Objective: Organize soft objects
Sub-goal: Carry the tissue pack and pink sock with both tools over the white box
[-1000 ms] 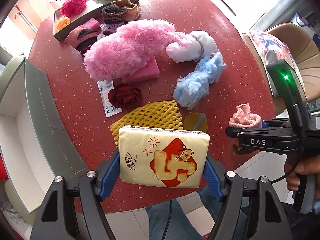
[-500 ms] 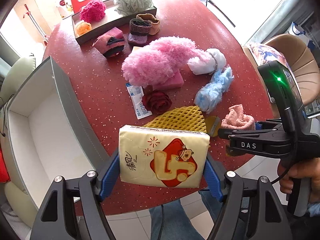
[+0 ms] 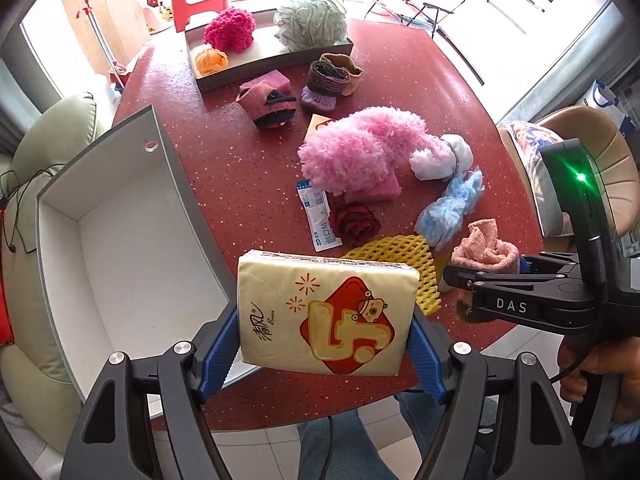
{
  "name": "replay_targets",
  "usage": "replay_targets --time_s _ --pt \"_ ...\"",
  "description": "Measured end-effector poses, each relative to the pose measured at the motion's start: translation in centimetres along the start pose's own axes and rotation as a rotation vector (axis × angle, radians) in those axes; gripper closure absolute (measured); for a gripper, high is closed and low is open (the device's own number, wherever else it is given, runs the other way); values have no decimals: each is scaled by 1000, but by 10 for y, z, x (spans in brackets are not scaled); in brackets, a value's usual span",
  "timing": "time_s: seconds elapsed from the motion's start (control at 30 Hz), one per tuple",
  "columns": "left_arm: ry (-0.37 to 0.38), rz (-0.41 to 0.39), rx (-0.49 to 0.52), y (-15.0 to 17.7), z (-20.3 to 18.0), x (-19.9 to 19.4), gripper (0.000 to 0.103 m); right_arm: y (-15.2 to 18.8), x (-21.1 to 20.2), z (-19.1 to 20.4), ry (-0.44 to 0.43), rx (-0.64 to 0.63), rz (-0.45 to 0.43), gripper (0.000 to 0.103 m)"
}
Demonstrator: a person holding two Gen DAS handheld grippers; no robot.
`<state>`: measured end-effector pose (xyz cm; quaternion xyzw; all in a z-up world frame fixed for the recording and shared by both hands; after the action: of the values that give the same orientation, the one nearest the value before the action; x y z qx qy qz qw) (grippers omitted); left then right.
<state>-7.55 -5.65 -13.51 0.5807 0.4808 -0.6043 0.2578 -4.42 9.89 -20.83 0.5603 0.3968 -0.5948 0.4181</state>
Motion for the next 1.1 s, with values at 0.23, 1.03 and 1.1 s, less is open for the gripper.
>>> replay_targets --time_s 0.23,1.03,1.1 --pt "-11 -52 -92 1 28 -17 27 -8 -23 26 21 -74 -52 47" --pt "-183 -97 -513 66 137 -34 27 -13 -85 159 17 -511 -116 47" --pt "-199 -86 -543 70 145 -33 27 -10 -86 176 2 -548 -112 47"
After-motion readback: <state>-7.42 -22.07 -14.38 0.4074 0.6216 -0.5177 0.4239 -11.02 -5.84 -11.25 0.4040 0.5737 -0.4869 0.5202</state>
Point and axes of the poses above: each gripper's, at about its wrist camera, not at the fingertips, and x roughly the way its jaws point, z to its left, y to its underside, the point moved 10 cm from there along x, roughly the way its jaws point, and after that the axes turned 8 degrees about x, right-handed, at the moved point
